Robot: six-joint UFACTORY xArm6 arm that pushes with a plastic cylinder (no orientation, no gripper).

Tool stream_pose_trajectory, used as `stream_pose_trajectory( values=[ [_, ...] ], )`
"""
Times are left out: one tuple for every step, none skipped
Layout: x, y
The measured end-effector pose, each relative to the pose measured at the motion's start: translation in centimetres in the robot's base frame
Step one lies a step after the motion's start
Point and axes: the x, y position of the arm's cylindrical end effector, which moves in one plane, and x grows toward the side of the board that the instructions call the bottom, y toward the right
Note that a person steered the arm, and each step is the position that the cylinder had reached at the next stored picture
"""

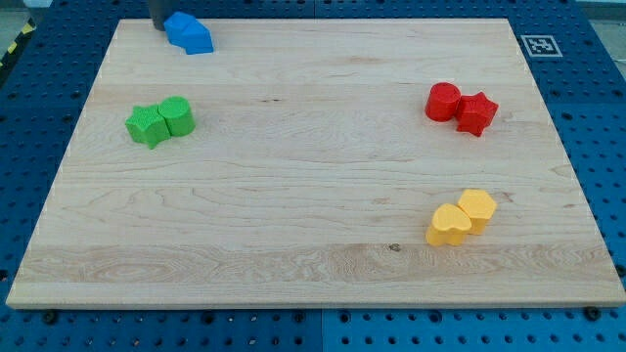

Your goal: Push the green star along with the green circle a bit right and up

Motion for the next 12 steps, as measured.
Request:
stream_pose_trajectory(
  values=[
    [1.8, 0.5],
    [1.8, 2.2],
    [1.8, 4.2],
    [1.9, 4.3],
    [3.4, 1.2],
    [7.8, -2.3],
    [13.4, -4.4],
    [19.3, -4.5],
    [23.0, -4.5],
    [23.4, -3.6],
    [22.9, -3.1],
    [22.1, -3.1]
  ],
)
